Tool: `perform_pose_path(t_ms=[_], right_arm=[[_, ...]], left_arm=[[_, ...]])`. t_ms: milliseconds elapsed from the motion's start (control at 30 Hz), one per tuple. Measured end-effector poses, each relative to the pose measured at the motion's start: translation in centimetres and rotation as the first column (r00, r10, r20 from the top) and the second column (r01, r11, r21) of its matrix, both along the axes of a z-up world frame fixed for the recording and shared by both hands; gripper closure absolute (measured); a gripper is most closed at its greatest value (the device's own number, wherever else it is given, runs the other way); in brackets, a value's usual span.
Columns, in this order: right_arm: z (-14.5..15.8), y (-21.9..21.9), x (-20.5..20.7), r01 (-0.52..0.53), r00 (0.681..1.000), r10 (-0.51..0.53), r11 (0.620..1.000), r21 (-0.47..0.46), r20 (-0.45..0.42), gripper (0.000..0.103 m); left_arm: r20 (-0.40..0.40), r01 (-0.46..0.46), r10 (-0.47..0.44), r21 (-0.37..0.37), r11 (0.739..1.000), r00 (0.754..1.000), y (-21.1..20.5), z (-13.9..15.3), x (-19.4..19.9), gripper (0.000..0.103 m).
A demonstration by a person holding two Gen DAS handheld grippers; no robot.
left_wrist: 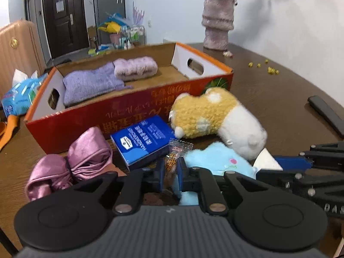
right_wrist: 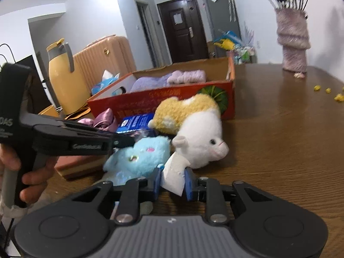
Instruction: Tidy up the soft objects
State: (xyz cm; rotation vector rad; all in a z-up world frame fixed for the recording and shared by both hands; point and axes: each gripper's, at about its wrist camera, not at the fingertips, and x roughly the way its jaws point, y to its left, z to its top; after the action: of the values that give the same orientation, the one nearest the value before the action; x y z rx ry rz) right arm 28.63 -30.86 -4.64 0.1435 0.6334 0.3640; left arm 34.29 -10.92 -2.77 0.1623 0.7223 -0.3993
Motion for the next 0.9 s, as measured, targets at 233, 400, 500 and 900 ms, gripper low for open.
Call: perform_pose_path(t_ms=[233,400,500,900], right_arm=[[3.0,-2.6,-3.6,0.074,0.992,-0.076,0.997,0.024,0.100,0.081],[4.9,-3.2,-4.8,0.087,0.985,-0.092,0.996,0.036,0.149,0.081],[5.9,-3.0,-3.9,0.074,0.984,-0.077,0.997,0.026,0.163,0.081],[11.5,-2.3,21.0,0.059,0.998,-0.059,0.998,0.016,0.019,0.080]], left_arm=[[0.101,-0.049,0.058,-0.088,0.995,0.993,2.5,4.4,-4.8,0.091],[0.102,-0.083,0.096,-0.130,0.988,0.990,3.5,5.9,-5.8,0.091],[0.090,-0.066,0.082,-0.170,0.983,0.993,3.6,7.1,-4.8,0.091],[-0.209,-0.166,0.119,-0.222,0.961,0.971,-2.2,7.3,17.9,0.091]])
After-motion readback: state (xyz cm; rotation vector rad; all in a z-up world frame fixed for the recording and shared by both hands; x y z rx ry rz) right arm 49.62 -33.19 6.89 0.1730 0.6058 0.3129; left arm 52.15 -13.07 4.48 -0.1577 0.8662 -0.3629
